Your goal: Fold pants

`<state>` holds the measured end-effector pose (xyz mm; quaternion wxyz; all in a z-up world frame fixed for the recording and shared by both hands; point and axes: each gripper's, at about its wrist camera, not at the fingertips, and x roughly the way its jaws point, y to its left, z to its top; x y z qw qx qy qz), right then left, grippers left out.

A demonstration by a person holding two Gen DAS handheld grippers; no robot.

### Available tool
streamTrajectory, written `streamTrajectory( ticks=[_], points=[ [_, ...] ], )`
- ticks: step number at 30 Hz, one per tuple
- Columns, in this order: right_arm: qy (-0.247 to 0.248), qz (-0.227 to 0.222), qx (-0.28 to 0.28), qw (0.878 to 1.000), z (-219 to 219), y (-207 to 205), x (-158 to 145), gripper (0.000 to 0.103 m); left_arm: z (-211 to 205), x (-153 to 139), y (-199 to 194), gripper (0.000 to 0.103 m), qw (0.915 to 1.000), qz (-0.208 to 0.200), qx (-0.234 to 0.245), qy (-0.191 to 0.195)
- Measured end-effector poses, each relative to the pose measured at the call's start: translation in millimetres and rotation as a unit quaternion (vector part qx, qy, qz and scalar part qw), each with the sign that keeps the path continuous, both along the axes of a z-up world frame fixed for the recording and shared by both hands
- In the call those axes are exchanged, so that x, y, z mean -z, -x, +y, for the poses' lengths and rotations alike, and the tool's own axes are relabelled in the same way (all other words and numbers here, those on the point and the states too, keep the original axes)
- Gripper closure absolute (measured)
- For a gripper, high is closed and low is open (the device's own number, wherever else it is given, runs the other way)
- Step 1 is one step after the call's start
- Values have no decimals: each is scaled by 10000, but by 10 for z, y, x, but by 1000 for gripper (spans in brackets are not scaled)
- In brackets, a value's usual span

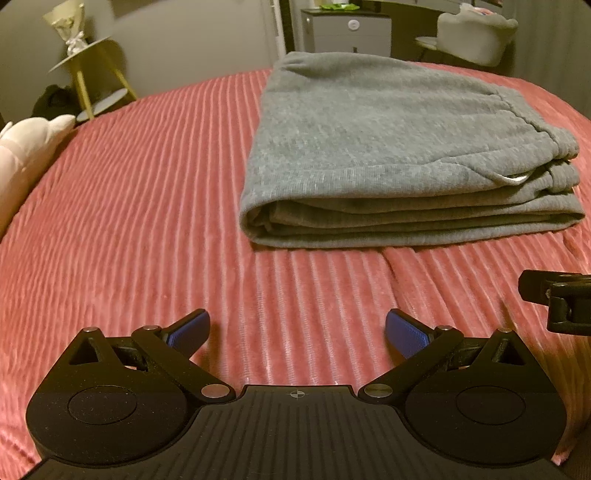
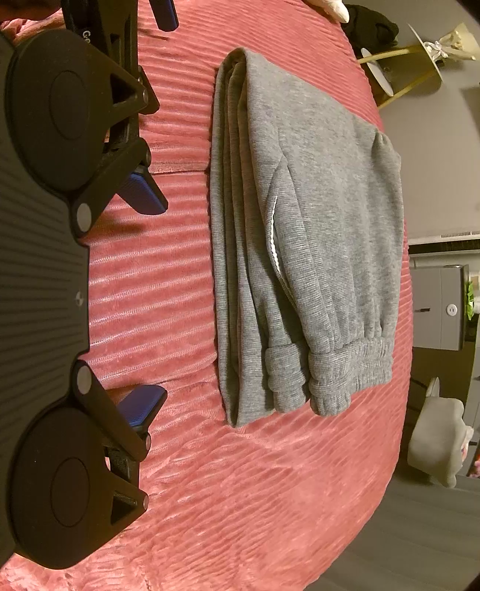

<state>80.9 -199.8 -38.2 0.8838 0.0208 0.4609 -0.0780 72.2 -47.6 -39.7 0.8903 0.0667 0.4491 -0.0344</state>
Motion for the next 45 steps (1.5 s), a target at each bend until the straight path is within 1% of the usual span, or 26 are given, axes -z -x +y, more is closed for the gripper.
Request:
streamTrajectory(
  ticks=[45],
  points=[
    [-57,22,36,10000,-26,5,13,4,41,-50,-1,0,9998,-73,-121,106]
  ],
)
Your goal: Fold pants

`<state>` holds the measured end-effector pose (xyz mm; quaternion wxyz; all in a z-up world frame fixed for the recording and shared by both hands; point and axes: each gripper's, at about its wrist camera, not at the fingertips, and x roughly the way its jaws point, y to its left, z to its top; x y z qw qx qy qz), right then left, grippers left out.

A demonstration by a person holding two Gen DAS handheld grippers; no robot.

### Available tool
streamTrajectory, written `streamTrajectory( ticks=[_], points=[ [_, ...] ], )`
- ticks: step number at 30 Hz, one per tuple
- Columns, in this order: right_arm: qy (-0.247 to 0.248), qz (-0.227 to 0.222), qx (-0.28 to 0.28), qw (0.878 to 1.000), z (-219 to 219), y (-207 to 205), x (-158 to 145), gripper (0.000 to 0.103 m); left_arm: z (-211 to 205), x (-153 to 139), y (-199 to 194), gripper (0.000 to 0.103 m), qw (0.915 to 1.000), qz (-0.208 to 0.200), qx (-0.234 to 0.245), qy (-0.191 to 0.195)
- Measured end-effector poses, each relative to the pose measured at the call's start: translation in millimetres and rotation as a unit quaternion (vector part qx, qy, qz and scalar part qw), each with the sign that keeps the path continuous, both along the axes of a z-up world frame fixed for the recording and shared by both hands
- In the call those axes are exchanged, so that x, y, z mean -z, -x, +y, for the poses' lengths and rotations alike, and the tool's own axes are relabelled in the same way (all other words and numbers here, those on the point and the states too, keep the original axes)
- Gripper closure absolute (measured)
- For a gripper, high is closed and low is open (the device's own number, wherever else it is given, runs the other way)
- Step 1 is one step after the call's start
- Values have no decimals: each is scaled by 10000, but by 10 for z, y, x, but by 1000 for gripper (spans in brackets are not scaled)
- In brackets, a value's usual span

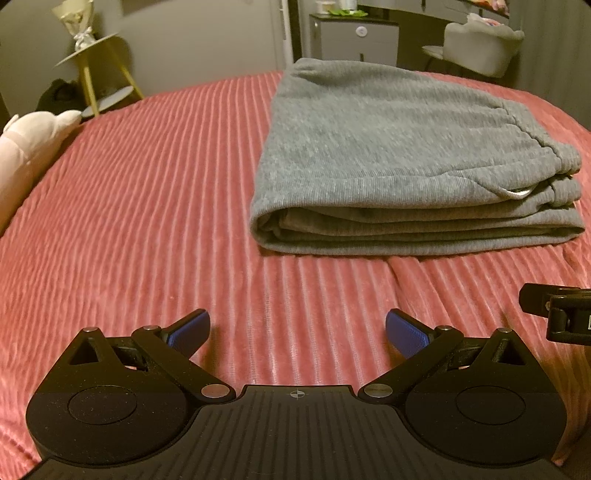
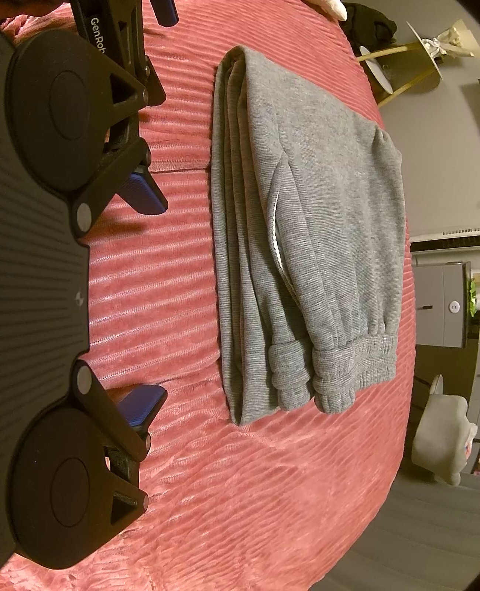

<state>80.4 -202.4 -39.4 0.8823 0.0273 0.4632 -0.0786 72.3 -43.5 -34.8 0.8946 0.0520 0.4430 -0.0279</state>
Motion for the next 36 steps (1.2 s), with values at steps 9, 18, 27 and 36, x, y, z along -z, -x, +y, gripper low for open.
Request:
streamTrajectory(
  ticks=[9,18,27,36],
  points=[
    [2,3,3,10000,-5,0,1,4,-1,-8,0,0,10000,-8,-22,7],
    [-7,13,9,10000,-14,3,3,4,-12,-5,-7,0,10000,6,-23,-12],
    [-6,21,18,10000,-24,9,9,4,-4,-4,-4,0,10000,17,-31,9],
    [-4,22,18,10000,-15,9,6,4,-1,-9,4,0,10000,-34,-42,-2]
  ],
)
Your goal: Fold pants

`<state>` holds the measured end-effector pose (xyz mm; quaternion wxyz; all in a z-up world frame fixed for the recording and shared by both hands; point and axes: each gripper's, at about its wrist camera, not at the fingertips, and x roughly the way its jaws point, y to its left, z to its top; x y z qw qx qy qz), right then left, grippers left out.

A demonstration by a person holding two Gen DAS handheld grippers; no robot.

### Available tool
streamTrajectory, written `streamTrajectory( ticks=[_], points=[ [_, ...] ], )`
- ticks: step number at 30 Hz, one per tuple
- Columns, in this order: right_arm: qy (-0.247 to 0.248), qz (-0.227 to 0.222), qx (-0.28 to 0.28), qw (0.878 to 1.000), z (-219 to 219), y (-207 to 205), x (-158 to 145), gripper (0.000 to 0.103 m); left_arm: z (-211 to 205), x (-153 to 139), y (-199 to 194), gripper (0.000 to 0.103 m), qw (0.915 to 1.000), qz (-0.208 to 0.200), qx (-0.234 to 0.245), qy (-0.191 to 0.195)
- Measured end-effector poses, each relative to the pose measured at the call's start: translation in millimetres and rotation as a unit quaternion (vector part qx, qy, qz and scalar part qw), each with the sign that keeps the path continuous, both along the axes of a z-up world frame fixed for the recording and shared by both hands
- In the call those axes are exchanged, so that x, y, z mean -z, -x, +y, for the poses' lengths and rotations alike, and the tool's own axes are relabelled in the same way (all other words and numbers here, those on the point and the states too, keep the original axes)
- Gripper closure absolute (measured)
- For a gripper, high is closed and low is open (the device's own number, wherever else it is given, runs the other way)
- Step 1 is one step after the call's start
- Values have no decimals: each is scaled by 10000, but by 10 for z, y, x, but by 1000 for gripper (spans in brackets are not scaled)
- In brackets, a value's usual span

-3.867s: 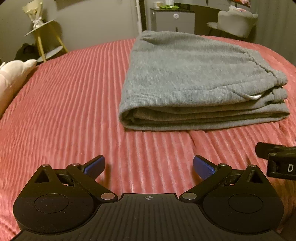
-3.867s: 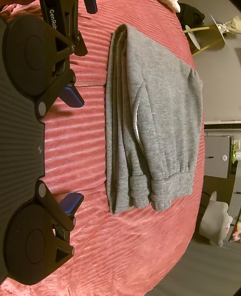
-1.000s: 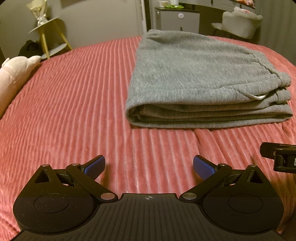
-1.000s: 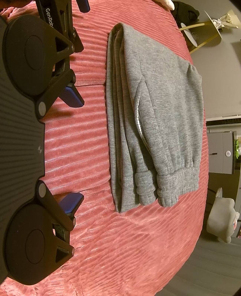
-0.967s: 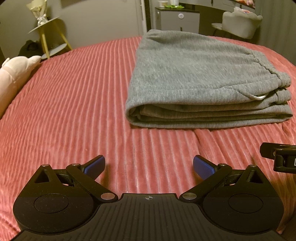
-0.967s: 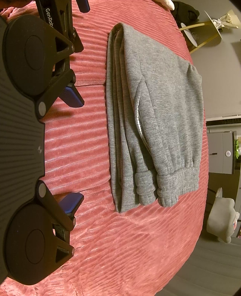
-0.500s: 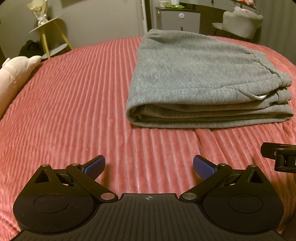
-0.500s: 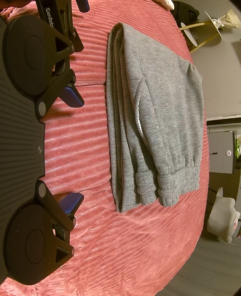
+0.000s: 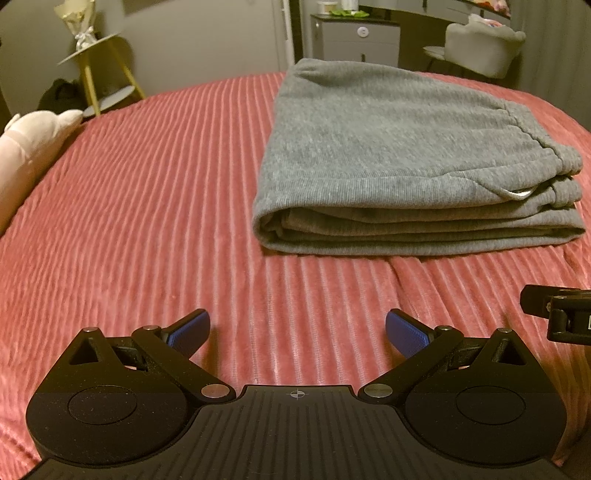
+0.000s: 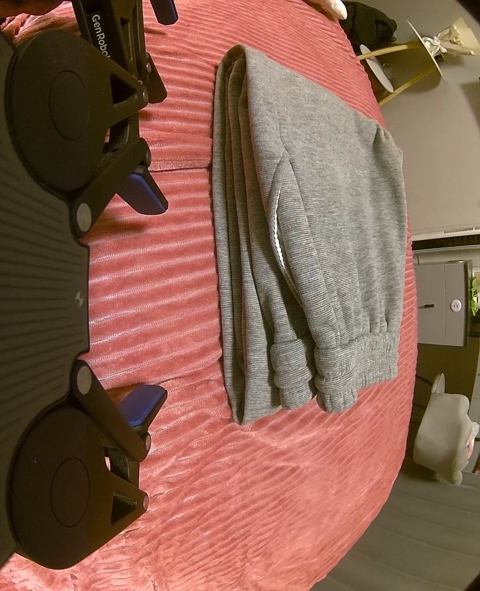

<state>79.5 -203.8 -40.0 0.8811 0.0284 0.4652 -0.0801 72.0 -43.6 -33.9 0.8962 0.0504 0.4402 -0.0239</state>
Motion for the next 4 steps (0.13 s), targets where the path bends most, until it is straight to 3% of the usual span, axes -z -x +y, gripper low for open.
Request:
streamTrajectory(
  ticks=[4],
  points=[
    [7,6,0,10000,5,3,-1,4,-25,-15,34,0,9999,-125,12,-102]
  ],
)
